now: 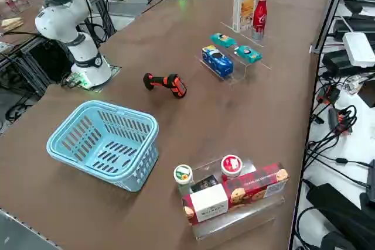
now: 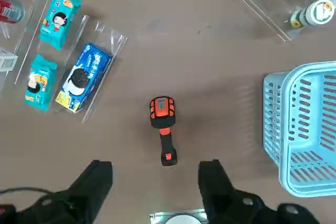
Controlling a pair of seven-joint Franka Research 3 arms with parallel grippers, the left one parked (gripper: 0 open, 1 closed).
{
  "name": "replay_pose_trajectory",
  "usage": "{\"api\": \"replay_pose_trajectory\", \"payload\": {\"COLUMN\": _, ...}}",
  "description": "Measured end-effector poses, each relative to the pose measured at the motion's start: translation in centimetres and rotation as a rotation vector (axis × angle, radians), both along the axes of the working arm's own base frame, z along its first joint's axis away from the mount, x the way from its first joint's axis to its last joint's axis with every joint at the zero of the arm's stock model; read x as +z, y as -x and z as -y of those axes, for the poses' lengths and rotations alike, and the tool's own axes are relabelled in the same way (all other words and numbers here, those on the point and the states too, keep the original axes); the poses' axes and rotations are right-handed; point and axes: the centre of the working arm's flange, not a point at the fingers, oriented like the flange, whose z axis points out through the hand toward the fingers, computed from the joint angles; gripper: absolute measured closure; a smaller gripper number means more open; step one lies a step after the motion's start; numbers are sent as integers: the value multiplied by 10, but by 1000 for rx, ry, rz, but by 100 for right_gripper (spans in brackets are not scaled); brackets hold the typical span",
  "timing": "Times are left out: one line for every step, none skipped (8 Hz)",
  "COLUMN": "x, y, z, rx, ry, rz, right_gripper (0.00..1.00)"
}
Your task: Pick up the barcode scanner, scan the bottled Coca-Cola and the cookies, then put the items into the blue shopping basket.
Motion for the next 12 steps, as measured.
{"api": "replay_pose_trajectory", "payload": {"x": 0, "y": 0, "z": -1, "rx": 3, "ry": -1, "rz": 0, "right_gripper": 0}}
{"api": "replay_pose_trajectory", "payload": {"x": 0, "y": 0, "z": -3, "rx": 6, "ry": -3, "rz": 0, "right_gripper": 0}}
{"api": "replay_pose_trajectory", "payload": {"x": -3, "y": -1, "z": -5, "rx": 11, "ry": -5, "rz": -5, "right_gripper": 0}}
{"api": "replay_pose_trajectory", "payload": {"x": -11, "y": -4, "z": -10, "rx": 20, "ry": -7, "rz": -21, "right_gripper": 0}}
{"api": "replay_pose_trajectory", "payload": {"x": -31, "y": -9, "z": -18, "rx": 32, "ry": -7, "rz": -31, "right_gripper": 0}}
{"api": "replay_pose_trajectory", "payload": {"x": -62, "y": -14, "z": -23, "rx": 37, "ry": -7, "rz": -18, "right_gripper": 0}}
{"api": "replay_pose_trajectory", "payload": {"x": -104, "y": -11, "z": -23, "rx": 36, "ry": -7, "rz": 1, "right_gripper": 0}}
{"api": "replay_pose_trajectory", "payload": {"x": -146, "y": 2, "z": -20, "rx": 33, "ry": -8, "rz": 26, "right_gripper": 0}}
{"api": "replay_pose_trajectory", "payload": {"x": -181, "y": 24, "z": -17, "rx": 30, "ry": -7, "rz": 51, "right_gripper": 0}}
{"api": "replay_pose_trajectory", "payload": {"x": -210, "y": 49, "z": -14, "rx": 21, "ry": -6, "rz": 56, "right_gripper": 0}}
{"api": "replay_pose_trajectory", "payload": {"x": -232, "y": 70, "z": -12, "rx": 4, "ry": -4, "rz": 53, "right_gripper": 0}}
{"api": "replay_pose_trajectory", "payload": {"x": -254, "y": 89, "z": -11, "rx": -11, "ry": -3, "rz": 66, "right_gripper": 0}}
